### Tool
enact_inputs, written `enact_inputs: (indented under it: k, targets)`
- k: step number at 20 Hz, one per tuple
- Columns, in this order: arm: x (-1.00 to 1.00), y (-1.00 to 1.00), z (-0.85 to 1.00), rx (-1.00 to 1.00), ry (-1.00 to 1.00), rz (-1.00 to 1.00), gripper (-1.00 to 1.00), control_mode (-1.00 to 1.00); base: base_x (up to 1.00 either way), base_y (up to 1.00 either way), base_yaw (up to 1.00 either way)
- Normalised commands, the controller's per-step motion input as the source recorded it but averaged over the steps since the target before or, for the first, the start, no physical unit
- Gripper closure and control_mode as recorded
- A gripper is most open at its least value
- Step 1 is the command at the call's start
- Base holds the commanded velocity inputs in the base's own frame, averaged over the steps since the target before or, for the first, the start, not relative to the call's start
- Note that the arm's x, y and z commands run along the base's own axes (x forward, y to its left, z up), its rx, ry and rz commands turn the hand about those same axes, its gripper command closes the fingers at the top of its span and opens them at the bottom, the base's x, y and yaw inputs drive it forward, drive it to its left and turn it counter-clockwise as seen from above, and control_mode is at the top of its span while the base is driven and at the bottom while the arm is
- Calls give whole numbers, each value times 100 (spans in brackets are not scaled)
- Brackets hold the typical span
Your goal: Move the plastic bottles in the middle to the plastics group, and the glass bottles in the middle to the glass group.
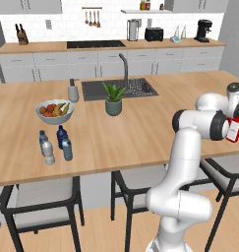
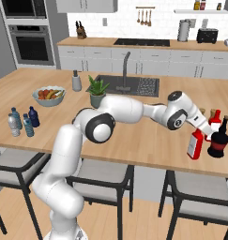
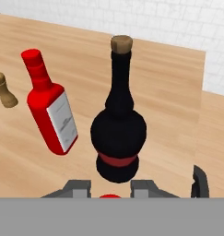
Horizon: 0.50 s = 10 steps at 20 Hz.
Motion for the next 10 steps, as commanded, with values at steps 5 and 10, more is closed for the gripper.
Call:
enact_inputs:
  k: [5, 10]
  targets:
    - [0, 0, -11, 0, 0, 0, 100, -100, 0, 0, 0]
    - [0, 0, -5, 0, -1, 0, 100, -100, 0, 0, 0]
